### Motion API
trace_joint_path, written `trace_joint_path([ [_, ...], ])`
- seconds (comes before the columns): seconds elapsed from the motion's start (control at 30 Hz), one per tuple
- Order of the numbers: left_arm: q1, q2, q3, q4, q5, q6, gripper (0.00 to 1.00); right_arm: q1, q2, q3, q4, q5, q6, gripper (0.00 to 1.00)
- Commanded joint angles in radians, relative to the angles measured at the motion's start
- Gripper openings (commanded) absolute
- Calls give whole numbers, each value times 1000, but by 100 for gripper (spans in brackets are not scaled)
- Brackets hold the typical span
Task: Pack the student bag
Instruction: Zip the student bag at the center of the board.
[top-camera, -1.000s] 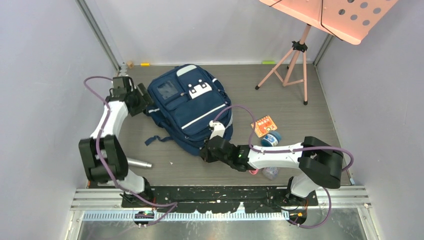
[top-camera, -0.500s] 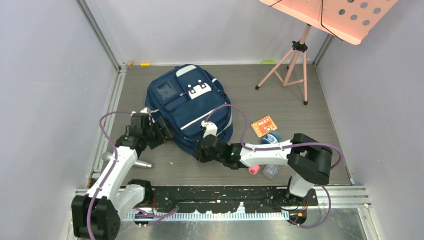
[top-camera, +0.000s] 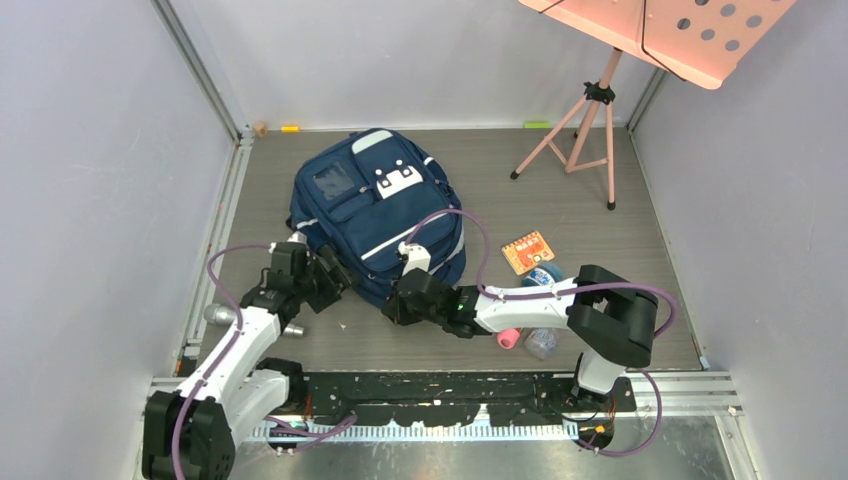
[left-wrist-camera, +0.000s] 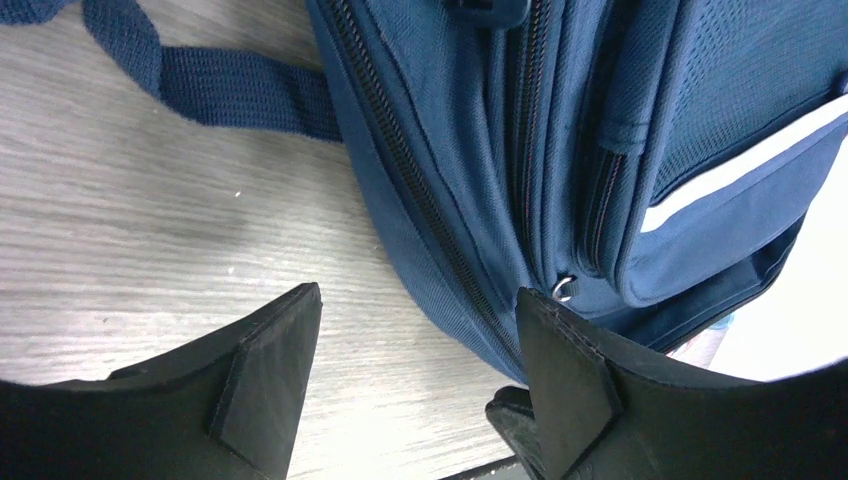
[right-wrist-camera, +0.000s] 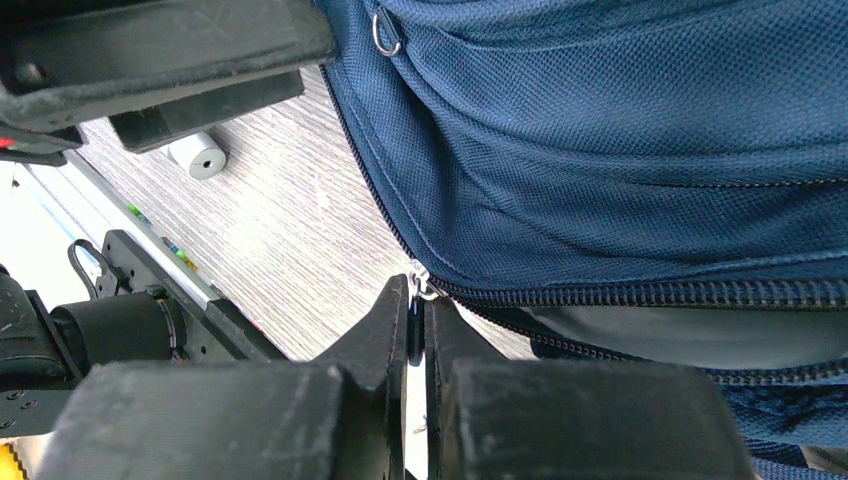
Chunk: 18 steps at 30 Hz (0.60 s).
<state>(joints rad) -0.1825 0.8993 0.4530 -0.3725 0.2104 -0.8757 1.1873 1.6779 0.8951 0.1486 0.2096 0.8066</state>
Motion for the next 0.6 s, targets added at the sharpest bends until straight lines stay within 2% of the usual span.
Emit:
trace_joint_path([
  [0.0, -10, 26, -15, 144, 7, -43, 74, 15, 9, 40, 23, -28, -8, 0],
  [0.17, -21, 91, -30, 229, 4, -58, 74, 15, 8, 43, 9, -24, -10, 0],
  [0.23, -25, 126, -31, 255, 4, -56, 68, 15, 5, 41, 3, -21, -9, 0],
  [0.27, -26, 139, -30, 265, 4, -53, 63, 15, 3, 41, 1, -16, -8, 0],
  [0.3, -27, 151, -29, 271, 6, -48, 53, 15, 1, 42, -6, -14, -8, 1],
  [0.33, -28, 159, -25, 269, 3, -39, 37, 15, -4, 42, -10, -10, -5, 0],
  [0.4, -27, 160, -12, 247, -21, -21, 17, 14, -19, 42, -30, 8, 0, 0],
  [0.47, -24, 153, 7, 223, -67, -8, 1, 13, -43, 38, -70, 34, 3, 0],
  [0.57, 4, 151, 61, 173, -85, 42, 0, -1, -97, 22, -114, 66, 13, 0],
])
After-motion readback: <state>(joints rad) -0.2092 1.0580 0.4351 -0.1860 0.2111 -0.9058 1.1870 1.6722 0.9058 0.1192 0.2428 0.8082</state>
